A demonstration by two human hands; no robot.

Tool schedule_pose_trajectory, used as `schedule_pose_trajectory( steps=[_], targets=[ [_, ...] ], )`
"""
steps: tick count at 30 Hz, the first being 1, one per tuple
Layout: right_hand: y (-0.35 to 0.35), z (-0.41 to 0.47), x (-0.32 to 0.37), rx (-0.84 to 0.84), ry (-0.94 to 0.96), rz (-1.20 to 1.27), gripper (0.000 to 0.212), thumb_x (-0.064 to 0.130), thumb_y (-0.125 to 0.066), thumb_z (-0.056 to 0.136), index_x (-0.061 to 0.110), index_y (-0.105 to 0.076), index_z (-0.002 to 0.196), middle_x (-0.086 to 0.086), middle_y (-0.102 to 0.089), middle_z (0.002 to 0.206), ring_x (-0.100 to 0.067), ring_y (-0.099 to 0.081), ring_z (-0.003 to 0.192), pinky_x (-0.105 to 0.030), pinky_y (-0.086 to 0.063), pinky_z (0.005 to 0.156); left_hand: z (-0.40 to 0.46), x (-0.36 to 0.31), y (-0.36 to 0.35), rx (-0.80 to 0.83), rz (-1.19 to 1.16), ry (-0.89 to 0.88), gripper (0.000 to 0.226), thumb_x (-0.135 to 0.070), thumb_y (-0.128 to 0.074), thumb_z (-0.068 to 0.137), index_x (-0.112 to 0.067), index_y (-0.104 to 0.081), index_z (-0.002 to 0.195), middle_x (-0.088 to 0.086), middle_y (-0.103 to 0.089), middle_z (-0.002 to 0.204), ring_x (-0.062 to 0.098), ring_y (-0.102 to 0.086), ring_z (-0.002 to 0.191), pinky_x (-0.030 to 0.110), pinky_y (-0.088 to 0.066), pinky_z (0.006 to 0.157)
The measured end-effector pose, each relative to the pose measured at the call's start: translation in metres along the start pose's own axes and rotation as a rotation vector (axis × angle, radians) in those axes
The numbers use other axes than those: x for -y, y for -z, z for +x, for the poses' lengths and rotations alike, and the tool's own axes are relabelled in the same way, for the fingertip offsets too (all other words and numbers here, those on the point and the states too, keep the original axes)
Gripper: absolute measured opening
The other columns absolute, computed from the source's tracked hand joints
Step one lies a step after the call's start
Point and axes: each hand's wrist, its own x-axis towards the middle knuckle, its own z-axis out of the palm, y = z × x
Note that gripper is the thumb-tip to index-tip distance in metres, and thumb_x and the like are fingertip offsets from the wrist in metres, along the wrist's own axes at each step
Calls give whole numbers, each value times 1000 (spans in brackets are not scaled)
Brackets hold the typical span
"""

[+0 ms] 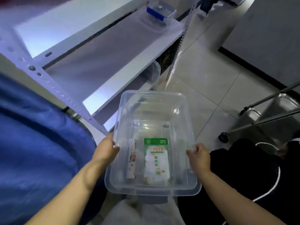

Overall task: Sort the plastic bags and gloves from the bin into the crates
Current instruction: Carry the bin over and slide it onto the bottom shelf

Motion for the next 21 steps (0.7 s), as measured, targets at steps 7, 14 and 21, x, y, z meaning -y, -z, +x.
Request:
schedule_pose_trajectory(
  steps=[7, 14, 21],
  targets=[
    [-27, 107, 18, 92, 68, -72, 17, 9, -63, 77, 21, -50, 77, 7, -54, 65, -7, -50, 58, -22, -33, 48, 84, -17, -43, 54, 39, 184, 41, -6, -61, 78, -3, -50, 117, 5, -60, 76, 26, -57, 76, 29, -42, 67],
    [-67, 204, 31, 178, 132, -148, 13, 8, -62, 81, 16, -53, 85, 8, -50, 65, -2, -45, 56, -18, -28, 47, 154, -19, -78, 44, -27, 354, 38, -6, -62, 77, -5, -52, 114, 3, -59, 64, 29, -60, 71, 29, -44, 64],
    [-132, 262, 61, 262, 267, -189, 12, 9, -63, 81, 13, -56, 90, 9, -49, 65, -2, -45, 56, -19, -30, 49, 186, 4, -84, -149, -134, 438, 27, -7, -63, 78, -14, -53, 103, -1, -58, 68, 21, -56, 65, 30, -39, 58]
  ],
)
